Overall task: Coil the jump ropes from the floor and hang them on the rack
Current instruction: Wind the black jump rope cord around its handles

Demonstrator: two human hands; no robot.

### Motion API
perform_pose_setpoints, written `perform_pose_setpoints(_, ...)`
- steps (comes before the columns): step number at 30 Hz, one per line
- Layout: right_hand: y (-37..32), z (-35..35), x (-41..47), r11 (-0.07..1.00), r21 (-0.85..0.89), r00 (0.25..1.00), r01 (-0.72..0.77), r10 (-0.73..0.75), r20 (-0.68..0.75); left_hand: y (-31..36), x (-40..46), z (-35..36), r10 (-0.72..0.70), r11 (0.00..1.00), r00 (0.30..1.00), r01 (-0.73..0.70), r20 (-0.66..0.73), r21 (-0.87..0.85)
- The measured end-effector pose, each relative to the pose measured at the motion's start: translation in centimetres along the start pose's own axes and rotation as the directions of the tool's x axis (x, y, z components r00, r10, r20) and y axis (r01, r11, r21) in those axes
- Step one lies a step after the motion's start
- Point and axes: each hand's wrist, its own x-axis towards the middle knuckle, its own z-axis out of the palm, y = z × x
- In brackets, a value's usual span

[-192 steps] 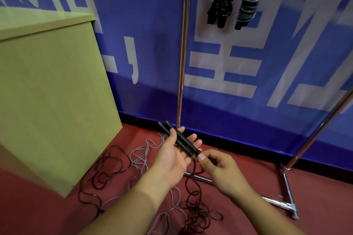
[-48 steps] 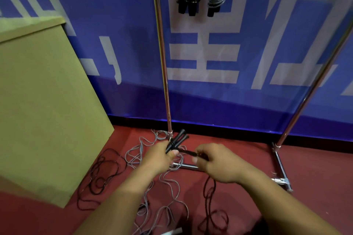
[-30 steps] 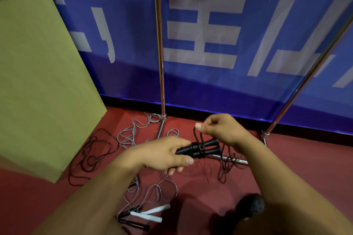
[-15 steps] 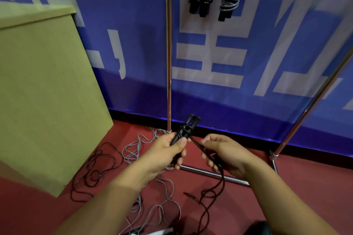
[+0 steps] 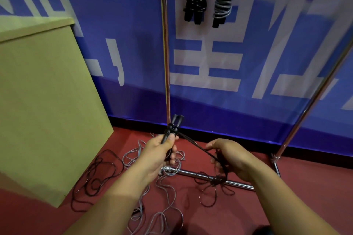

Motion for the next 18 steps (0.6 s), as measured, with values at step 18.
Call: perform_pose_setpoints(18,0.1,0.8,-1.3,0.908,-0.214,0.932,0.360,-0.338,0.134,-0.7,1.0,-2.3,0.138,0.947,0.978,-0.083,-0.159,0.310)
